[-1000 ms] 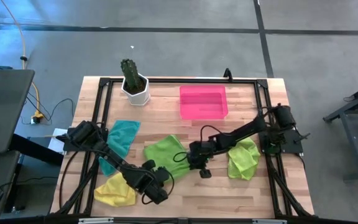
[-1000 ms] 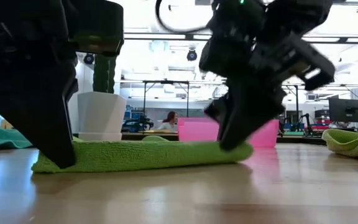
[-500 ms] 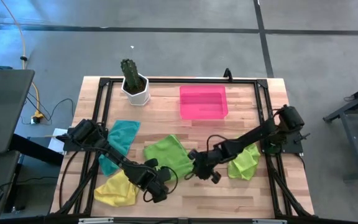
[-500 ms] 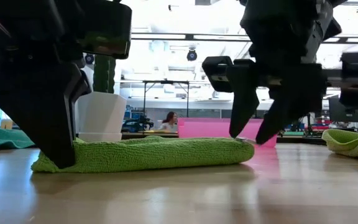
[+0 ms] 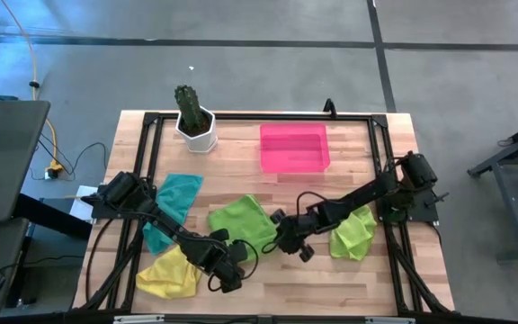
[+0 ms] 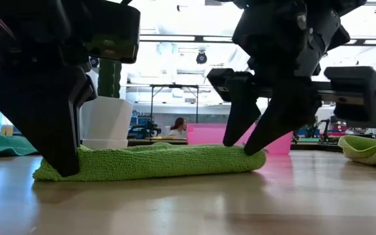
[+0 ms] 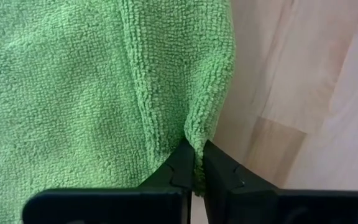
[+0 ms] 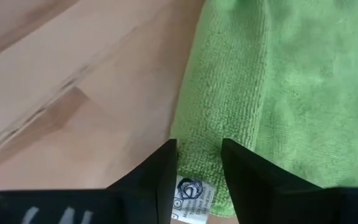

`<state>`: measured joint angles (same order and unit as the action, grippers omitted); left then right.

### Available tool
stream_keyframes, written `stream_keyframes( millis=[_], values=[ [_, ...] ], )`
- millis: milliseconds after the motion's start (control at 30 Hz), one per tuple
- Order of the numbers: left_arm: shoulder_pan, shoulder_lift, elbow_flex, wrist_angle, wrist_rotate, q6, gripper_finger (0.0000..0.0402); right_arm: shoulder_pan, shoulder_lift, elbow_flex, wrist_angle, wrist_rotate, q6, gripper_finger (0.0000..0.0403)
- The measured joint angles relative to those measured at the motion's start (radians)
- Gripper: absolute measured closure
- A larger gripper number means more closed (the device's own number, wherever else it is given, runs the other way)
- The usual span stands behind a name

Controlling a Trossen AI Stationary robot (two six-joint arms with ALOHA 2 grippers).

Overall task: Roll microfiber towels into tight, uniform cylinder then place into a basket
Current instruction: Roll the green microfiber cloth

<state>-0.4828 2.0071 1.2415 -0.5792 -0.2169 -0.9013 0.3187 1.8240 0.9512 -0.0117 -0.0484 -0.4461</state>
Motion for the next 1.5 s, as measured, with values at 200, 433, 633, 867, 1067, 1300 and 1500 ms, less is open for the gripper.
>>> stream_keyframes(
  millis=[200,433,633,867,1067,1300,1500],
  values=[
    [0.000,0.000,0.000,0.001,-0.001,-0.013,0.0393,0.000,0.004,0.002,-0.008,0.007,0.023,0.0233],
    [0.000,0.000,-0.001,0.003,-0.001,-0.029,0.0393,-0.006,0.054,0.003,0.011,0.006,0.023,0.0165],
    [0.000,0.000,-0.001,0.004,-0.003,-0.030,0.0392,-0.015,0.058,0.003,0.016,0.021,0.066,0.0180],
    [-0.002,0.000,-0.001,0.011,-0.003,-0.037,0.0392,-0.035,0.061,0.004,-0.012,0.015,0.177,0.0300],
    [-0.001,-0.002,0.004,0.025,0.019,-0.040,0.0392,-0.043,0.061,0.006,-0.019,-0.008,0.234,0.0393],
    [0.001,0.002,0.064,-0.005,0.068,0.023,0.0392,-0.105,0.068,0.048,-0.061,-0.324,0.472,0.0392],
    [0.009,0.002,0.070,-0.005,0.146,-0.023,0.0392,-0.155,0.067,0.067,-0.055,-0.401,0.598,0.0395]
  ],
)
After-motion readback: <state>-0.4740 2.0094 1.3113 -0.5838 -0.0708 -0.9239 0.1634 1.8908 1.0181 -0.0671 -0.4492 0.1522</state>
